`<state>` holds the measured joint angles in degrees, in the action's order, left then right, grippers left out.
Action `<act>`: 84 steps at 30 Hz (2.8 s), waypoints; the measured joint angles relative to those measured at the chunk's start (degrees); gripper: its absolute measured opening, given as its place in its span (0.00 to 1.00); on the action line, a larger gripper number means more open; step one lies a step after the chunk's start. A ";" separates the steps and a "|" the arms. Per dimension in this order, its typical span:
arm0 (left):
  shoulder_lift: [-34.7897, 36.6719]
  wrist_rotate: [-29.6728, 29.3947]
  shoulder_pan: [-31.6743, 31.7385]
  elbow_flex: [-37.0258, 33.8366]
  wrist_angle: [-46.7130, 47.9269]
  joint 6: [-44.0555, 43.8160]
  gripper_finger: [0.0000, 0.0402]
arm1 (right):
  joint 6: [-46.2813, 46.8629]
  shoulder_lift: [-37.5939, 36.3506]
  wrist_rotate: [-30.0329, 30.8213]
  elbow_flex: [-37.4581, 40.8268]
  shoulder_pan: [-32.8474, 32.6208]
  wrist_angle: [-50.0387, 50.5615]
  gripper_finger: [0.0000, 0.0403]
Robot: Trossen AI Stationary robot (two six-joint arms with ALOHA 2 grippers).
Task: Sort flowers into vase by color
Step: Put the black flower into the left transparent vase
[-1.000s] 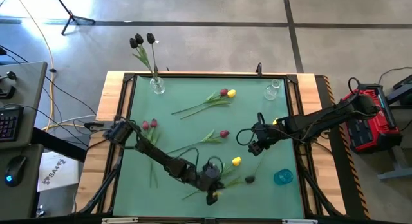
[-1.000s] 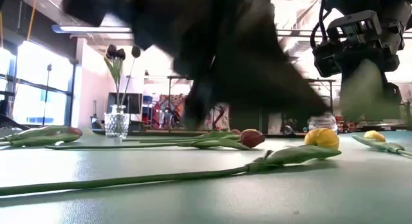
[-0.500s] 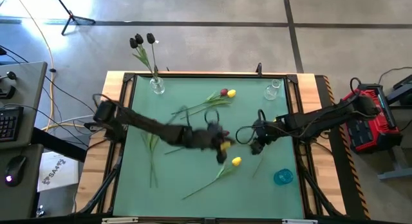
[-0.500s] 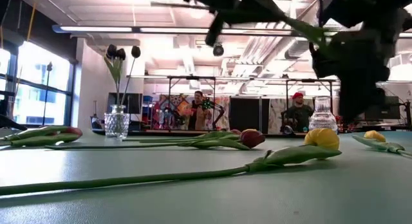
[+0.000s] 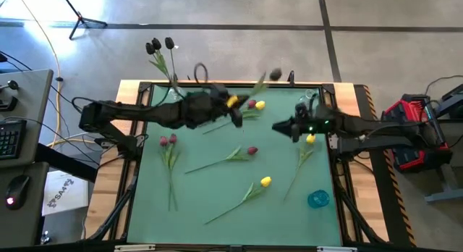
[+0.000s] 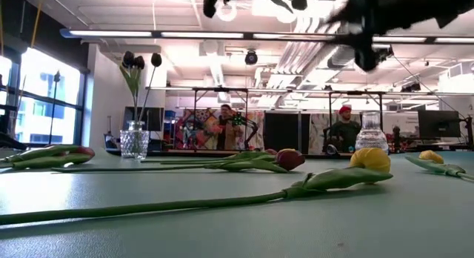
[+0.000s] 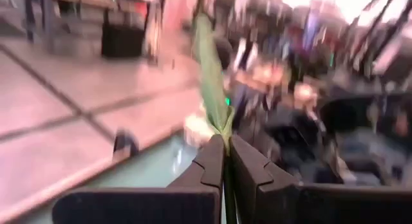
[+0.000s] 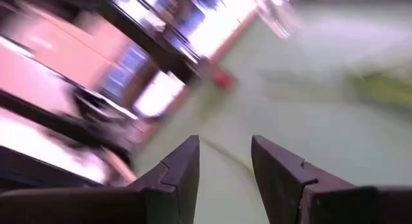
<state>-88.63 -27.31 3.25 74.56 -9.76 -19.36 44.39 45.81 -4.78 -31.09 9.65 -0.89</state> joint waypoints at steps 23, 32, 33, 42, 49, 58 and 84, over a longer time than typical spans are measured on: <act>-23.13 20.85 10.81 0.12 -66.19 -12.96 0.00 | -11.38 21.94 3.89 -5.13 2.01 -38.51 0.33; -23.39 25.68 10.89 0.16 -66.45 -8.81 0.00 | -21.45 23.29 4.82 -17.78 2.94 -17.96 0.32; -23.39 25.67 10.91 0.16 -66.47 -8.92 0.00 | -22.27 23.29 4.01 -18.64 3.26 -17.31 0.32; -23.39 25.31 10.92 0.18 -66.71 -8.93 0.00 | -23.93 25.05 -5.28 -22.63 6.68 -15.12 0.29; -23.39 27.36 10.92 0.18 -66.95 -9.09 0.00 | -23.87 25.81 -8.17 -22.91 7.41 -15.20 0.07; -23.39 29.90 10.92 0.19 -67.06 -10.60 0.00 | -20.46 25.58 -10.90 -22.93 7.65 -14.35 0.00; -21.01 40.41 10.67 0.27 -51.98 -7.51 0.00 | -16.14 13.56 -13.29 -22.80 8.81 15.28 0.03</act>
<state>-109.65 13.10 13.92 74.83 -61.74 -26.87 28.25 59.37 -18.08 -53.89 18.46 14.39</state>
